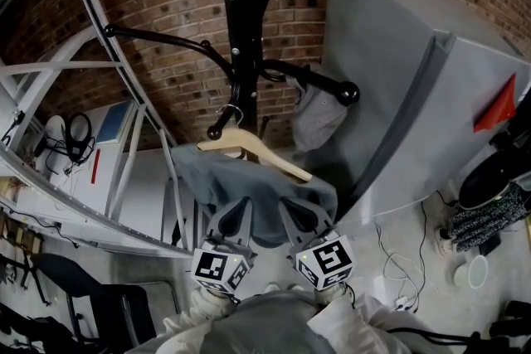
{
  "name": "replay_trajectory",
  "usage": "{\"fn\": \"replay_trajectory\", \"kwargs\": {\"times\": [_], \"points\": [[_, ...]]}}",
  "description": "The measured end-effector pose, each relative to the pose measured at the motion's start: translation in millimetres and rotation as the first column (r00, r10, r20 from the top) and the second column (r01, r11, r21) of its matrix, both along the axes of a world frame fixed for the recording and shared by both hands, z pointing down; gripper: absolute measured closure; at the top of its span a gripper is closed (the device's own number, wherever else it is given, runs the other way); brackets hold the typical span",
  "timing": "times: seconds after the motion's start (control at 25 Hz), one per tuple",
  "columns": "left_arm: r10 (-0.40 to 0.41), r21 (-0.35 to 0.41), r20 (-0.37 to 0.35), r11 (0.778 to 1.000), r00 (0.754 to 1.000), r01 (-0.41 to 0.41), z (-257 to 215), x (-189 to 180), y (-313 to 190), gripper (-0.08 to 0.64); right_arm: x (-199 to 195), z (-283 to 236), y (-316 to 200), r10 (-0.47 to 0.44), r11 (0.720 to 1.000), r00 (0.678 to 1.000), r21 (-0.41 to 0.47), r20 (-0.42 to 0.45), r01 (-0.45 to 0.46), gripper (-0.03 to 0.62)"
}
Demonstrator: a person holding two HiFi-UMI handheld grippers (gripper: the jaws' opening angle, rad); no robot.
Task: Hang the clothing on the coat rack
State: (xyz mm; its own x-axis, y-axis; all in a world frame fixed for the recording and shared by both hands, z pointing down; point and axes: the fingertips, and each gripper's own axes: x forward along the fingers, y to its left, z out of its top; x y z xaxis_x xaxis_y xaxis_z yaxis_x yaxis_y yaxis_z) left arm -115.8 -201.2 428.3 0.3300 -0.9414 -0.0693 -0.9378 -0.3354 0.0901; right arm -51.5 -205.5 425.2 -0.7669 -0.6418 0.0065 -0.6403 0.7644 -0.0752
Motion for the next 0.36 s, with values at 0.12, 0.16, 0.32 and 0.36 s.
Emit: {"fn": "replay_trajectory", "kwargs": {"times": [0.12, 0.16, 0.32, 0.36], "points": [[-0.002, -0.006, -0.007, 1.0, 1.0, 0.002, 1.2, -0.5, -2.2, 0.551, -0.1, 1.2, -2.3, -0.002, 1.0, 1.0, -0.005, 0.002, 0.002, 0.569], [-0.001, -0.009, -0.01, 1.0, 1.0, 0.001, 2.2, -0.6, -2.6, 0.551, -0.2, 1.6, -2.8, -0.002, 1.0, 1.0, -0.006, 0.002, 0.002, 0.569], [0.0, -0.018, -0.017, 1.0, 1.0, 0.0, 6.6, -0.2, -3.8, 0.551, -0.5, 3.6, -4.0, -0.007, 1.0, 1.0, -0.011, -0.001, 0.007, 0.569], [0.0, -0.02, -0.018, 1.0, 1.0, 0.0, 7.6, -0.1, -4.2, 0.551, -0.4, 4.8, -4.5, -0.008, 1.0, 1.0, -0.014, 0.0, 0.008, 0.569]]}}
